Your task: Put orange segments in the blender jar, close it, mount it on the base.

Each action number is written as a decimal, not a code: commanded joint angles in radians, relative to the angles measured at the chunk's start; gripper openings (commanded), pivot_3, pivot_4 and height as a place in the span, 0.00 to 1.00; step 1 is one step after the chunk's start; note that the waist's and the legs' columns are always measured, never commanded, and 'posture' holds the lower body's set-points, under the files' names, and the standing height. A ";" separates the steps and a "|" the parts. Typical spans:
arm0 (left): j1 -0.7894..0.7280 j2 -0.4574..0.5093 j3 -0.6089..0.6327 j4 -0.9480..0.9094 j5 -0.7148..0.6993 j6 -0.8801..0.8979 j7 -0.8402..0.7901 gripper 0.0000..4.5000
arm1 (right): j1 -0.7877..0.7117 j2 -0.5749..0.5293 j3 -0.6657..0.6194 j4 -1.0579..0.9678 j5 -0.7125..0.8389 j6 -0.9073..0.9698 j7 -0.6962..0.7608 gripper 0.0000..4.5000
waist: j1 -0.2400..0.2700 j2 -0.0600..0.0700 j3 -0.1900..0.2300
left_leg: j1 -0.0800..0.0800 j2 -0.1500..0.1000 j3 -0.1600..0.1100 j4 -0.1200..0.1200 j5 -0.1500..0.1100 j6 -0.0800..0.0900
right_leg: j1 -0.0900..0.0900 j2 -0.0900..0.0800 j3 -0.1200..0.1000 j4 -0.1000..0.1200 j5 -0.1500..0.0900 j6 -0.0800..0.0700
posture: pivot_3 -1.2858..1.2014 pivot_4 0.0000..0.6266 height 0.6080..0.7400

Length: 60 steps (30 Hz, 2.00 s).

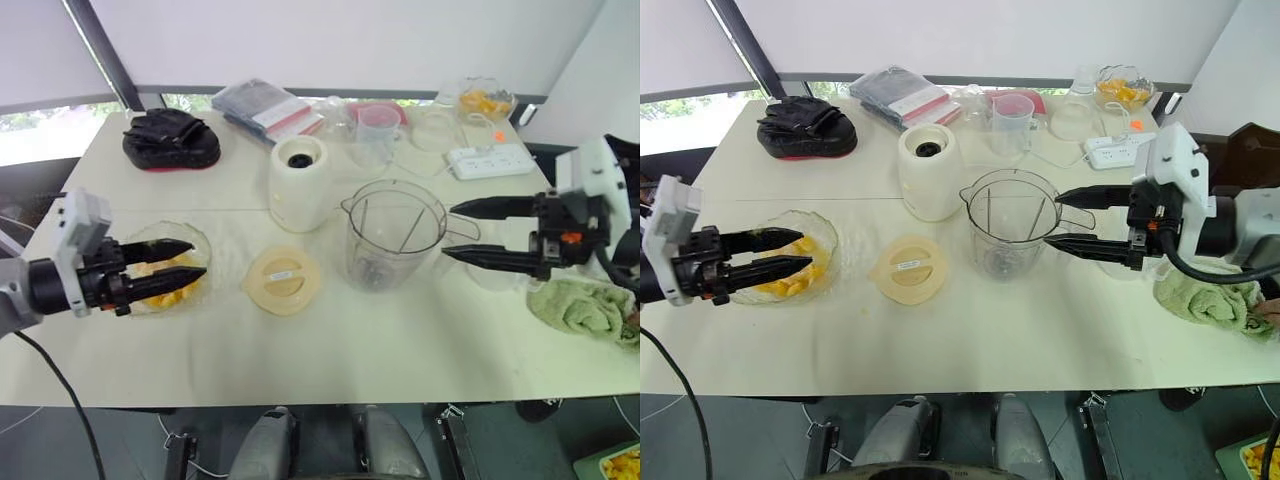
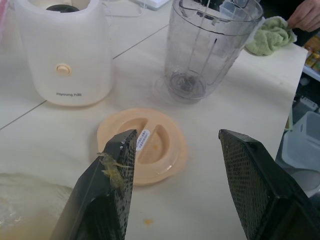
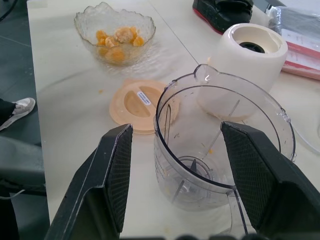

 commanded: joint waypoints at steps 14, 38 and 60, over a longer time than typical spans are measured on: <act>-0.020 -0.001 -0.014 -0.051 -0.005 -0.016 0.027 0.60 | -0.036 0.013 0.011 0.000 -0.004 -0.026 -0.009 0.65 | 0.000 0.000 0.000 | 0.000 0.000 0.000 0.000 0.000 0.000 | 0.000 0.000 0.000 0.000 0.000 0.000 | 0.52 0.24 1.00; -0.104 0.232 -0.141 0.347 0.253 -0.245 -0.291 0.60 | -0.069 0.106 0.076 0.021 -0.070 -0.091 -0.041 0.65 | -0.002 0.001 0.001 | 0.000 0.000 0.001 -0.001 0.001 -0.001 | -0.002 -0.001 -0.001 0.000 0.000 0.000 | 0.52 0.24 1.00; -1.144 -0.011 -1.157 1.640 1.029 -1.038 -0.588 0.60 | 0.063 0.226 0.061 -0.134 -0.053 -0.087 -0.203 0.65 | -0.013 -0.007 0.005 | -0.003 -0.002 0.001 0.002 0.003 -0.005 | -0.006 -0.003 -0.007 0.006 0.001 0.002 | 0.52 0.24 1.00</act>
